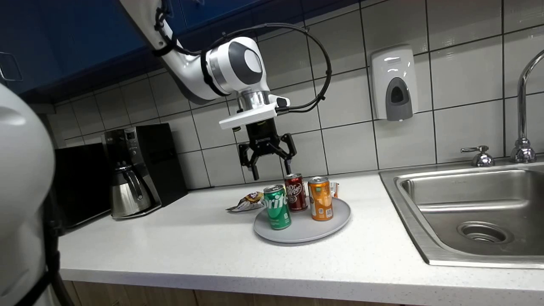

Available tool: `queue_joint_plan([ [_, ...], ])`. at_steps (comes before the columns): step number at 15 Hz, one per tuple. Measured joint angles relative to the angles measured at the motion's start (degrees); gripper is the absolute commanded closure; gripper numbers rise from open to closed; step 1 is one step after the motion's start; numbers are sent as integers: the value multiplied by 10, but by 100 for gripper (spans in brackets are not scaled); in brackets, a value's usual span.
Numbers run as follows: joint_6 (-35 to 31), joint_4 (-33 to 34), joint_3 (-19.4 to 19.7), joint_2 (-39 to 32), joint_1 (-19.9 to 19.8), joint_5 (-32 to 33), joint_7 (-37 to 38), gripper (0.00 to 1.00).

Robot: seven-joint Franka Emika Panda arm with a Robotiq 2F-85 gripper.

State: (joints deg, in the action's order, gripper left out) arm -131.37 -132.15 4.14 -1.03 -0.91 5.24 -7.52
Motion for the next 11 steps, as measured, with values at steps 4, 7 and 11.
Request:
queue_joint_plan([
  [4, 0, -21, -8, 26, 2, 0, 25, 0],
  [7, 1, -34, -15, 42, 4, 0, 41, 0],
  [11, 1, -38, -15, 46, 4, 0, 43, 0],
])
